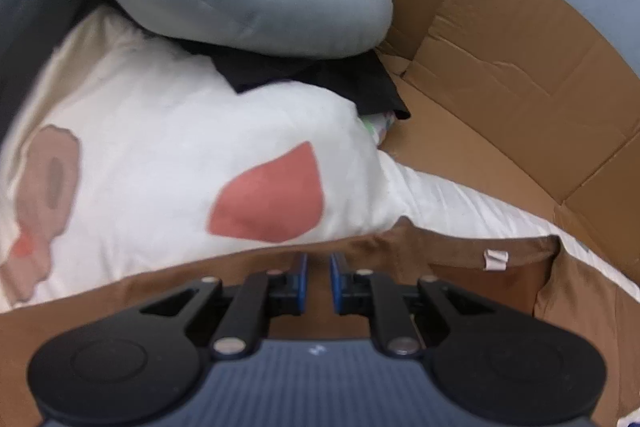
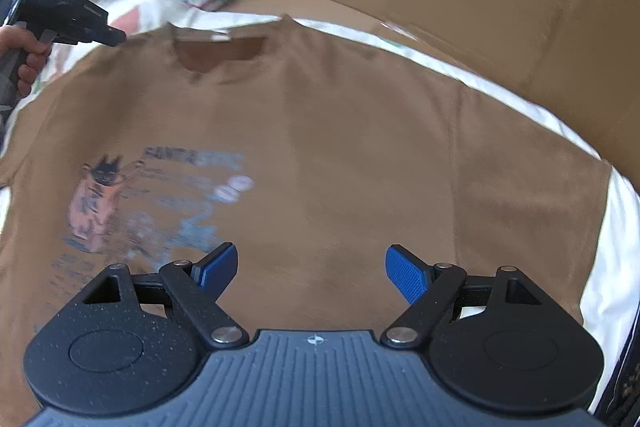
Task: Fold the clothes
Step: 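Raise both open tools above the brown T-shirt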
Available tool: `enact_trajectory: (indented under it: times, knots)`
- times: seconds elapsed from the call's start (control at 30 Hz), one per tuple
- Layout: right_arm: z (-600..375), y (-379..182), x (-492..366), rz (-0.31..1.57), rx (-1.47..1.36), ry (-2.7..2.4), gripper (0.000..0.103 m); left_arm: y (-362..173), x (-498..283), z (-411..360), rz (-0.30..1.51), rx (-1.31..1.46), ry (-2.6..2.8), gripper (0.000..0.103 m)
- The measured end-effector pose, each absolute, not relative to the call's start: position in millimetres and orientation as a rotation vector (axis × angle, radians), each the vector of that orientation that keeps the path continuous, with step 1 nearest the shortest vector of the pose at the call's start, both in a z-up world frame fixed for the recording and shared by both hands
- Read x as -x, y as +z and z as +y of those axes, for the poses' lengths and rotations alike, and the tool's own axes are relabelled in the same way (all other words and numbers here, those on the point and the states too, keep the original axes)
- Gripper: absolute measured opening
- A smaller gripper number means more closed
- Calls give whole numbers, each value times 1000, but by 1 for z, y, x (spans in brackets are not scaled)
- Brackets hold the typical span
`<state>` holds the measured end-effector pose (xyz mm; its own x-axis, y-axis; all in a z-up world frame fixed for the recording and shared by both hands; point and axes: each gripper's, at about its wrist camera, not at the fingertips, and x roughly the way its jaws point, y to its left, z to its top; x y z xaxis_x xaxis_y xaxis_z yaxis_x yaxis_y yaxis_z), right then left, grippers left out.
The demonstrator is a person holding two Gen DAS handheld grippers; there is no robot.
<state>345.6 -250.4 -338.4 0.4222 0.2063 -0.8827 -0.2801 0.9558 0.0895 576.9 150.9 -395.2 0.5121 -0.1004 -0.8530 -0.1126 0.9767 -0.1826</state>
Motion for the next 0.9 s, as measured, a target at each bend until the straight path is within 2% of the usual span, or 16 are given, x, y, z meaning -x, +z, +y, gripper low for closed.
enact_trajectory:
  times: [0.77, 0.9]
  knots:
    - [-311, -390, -359, 1119, -36, 131, 86, -411, -607, 118, 1090, 188, 61, 11]
    - [-312, -391, -356, 1123, -47, 119, 86, -405, -601, 131, 1049, 268, 98, 10]
